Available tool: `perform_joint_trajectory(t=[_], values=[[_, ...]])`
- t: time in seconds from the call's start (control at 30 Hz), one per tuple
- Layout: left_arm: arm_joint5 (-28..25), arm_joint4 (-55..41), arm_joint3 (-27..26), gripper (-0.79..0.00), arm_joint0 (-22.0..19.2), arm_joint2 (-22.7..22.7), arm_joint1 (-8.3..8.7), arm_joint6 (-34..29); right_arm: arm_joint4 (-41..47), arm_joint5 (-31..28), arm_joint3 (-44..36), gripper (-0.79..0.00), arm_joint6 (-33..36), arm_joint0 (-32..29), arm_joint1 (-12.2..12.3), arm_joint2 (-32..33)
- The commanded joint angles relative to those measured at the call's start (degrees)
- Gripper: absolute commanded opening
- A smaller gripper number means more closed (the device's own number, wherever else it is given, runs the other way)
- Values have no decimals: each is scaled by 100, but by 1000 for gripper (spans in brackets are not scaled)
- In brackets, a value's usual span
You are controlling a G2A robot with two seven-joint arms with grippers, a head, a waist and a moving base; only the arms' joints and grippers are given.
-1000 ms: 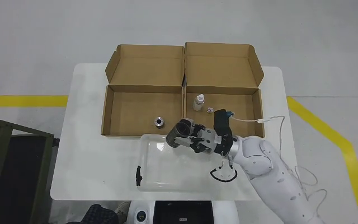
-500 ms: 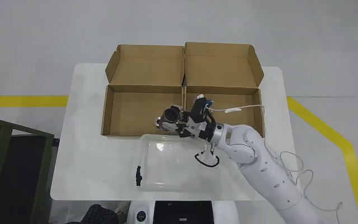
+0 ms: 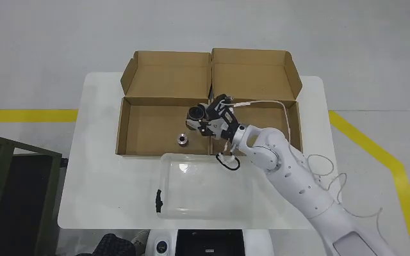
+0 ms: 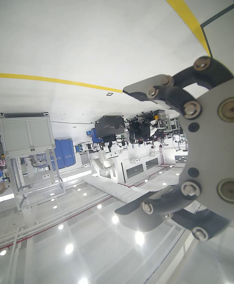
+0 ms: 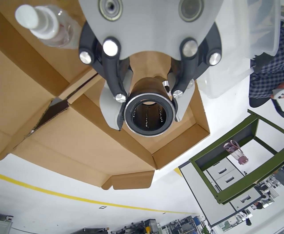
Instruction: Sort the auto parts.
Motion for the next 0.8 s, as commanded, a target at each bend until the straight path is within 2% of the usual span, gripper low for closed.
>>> perform_joint_trajectory(t=[0.0,0.4,0.73,0.77], values=[[0,0,0,0,0,0,0,0,-11,35,179,-785,-38,103,-45,-63],[0,0,0,0,0,0,0,0,-527,533,892,-785,-74,595,-341,-549],[0,0,0,0,0,0,0,0,-835,739,1186,-785,-68,705,-515,-755],[0,0,0,0,0,0,0,0,-863,756,1201,-760,-61,710,-527,-761]])
